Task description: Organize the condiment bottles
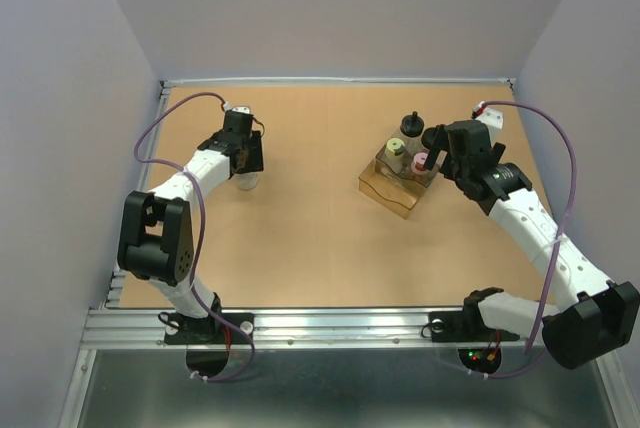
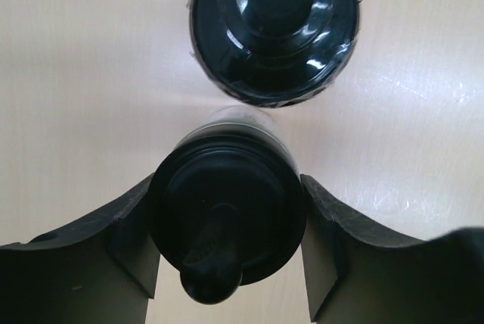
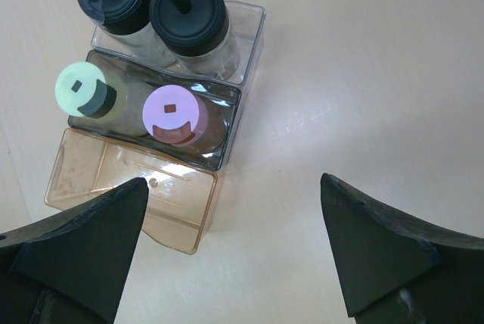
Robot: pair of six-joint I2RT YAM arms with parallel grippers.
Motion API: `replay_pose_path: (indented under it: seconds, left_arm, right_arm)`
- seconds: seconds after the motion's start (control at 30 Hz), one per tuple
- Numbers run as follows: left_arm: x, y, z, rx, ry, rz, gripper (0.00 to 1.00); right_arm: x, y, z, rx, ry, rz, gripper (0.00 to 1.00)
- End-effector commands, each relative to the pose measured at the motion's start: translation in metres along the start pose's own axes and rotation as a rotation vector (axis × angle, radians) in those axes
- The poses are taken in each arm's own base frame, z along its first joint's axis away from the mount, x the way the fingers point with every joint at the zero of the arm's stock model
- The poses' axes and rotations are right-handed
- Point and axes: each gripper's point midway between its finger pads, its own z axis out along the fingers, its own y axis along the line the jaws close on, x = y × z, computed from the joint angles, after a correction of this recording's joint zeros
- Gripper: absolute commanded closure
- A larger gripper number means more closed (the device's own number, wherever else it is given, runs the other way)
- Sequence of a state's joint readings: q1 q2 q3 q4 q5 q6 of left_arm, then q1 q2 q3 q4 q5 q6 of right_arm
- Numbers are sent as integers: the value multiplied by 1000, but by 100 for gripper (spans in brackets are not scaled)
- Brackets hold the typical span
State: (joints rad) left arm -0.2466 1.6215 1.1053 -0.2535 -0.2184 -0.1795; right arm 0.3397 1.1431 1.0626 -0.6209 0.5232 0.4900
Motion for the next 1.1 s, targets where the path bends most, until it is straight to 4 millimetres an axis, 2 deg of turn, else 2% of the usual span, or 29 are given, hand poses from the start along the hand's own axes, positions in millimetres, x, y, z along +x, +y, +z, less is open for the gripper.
replay_pose_path:
  seconds: [0.0, 0.03, 0.07, 0.13, 0.2, 0.27, 0.3, 0.33, 0.4, 0.43, 0.5, 0.53, 0.57, 0.6, 0.63, 0.67, 0.7, 0.73, 0.77, 0.8, 0.83, 0.87, 0.9, 0.93, 1.0, 1.03, 1.07]
  left_arm:
    - [-10, 0, -6, 13, -47, -21, 62]
    - [-10, 1, -7, 11, -48, -20, 70]
    - [-11, 2, -9, 12, -53, -24, 85]
    - [-4, 5, -15, 8, -41, -25, 98]
    - [9, 6, -22, 14, -19, -22, 100]
    - [7, 7, -38, 29, -49, -31, 100]
    - [16, 3, -44, 44, -32, -21, 100]
    - [10, -1, -59, 71, -67, -31, 100]
    - [9, -15, -74, 117, -84, -15, 100]
    - [7, -32, -88, 160, -98, 14, 100]
    - [-3, -51, -108, 200, -133, 15, 100]
    - [-17, -66, -121, 235, -162, 20, 100]
    - [-22, -80, -129, 266, -175, 32, 100]
    - [-24, -103, -142, 319, -188, 61, 100]
    - [-44, -119, -158, 361, -230, 62, 100]
    - [-45, -133, -153, 372, -214, 85, 100]
    - [-46, -152, -161, 408, -221, 117, 100]
    - [-64, -166, -174, 440, -259, 117, 100]
    - [-59, -183, -163, 444, -231, 148, 100]
    - [-58, -202, -168, 473, -236, 180, 100]
    - [-75, -218, -181, 506, -277, 190, 100]
    - [-70, -235, -168, 506, -251, 220, 100]
    - [-82, -256, -186, 555, -290, 240, 100]
    - [-75, -274, -172, 556, -262, 270, 100]
    - [-76, -295, -172, 578, -259, 298, 100]
    - [-89, -306, -183, 603, -287, 291, 100]
    - [-79, -321, -171, 605, -263, 319, 100]
  right_arm:
    - [-9, -4, -3, 1, -45, 19, 0]
    - [-9, -4, -3, 1, -46, 20, 0]
    - [-9, -4, -4, -1, -46, 19, 0]
    - [-9, -5, -4, 0, -48, 21, 0]
    - [-9, -5, -5, -2, -51, 24, 0]
    - [-9, -6, -5, -1, -52, 28, 0]
    - [-7, -7, -5, 1, -48, 28, 0]
    - [-7, -6, -5, 1, -49, 29, 0]
    - [-6, -7, -4, 4, -49, 37, 0]
    - [-5, -8, -4, 9, -47, 38, 0]
    - [-6, -9, -4, 18, -52, 54, 0]
    - [-7, -11, -5, 25, -61, 62, 0]
    - [-7, -12, -5, 28, -65, 74, 0]
    - [-8, -14, -6, 35, -70, 82, 0]
    - [-9, -15, -7, 42, -79, 91, 0]
    - [-13, -19, -10, 52, -97, 102, 0]
    - [-14, -21, -11, 60, -108, 115, 0]
    - [-15, -24, -14, 69, -117, 123, 0]
    - [-20, -30, -18, 85, -142, 143, 0]
    - [-23, -33, -21, 96, -155, 155, 0]
    - [-26, -37, -24, 107, -169, 163, 0]
    - [-27, -43, -27, 130, -179, 168, 0]
    - [-31, -47, -32, 139, -195, 174, 0]
    - [-33, -50, -36, 144, -205, 181, 0]
    - [-35, -57, -41, 163, -220, 195, 0]
    - [-37, -59, -44, 167, -228, 203, 0]
    - [-38, -64, -47, 181, -235, 208, 0]
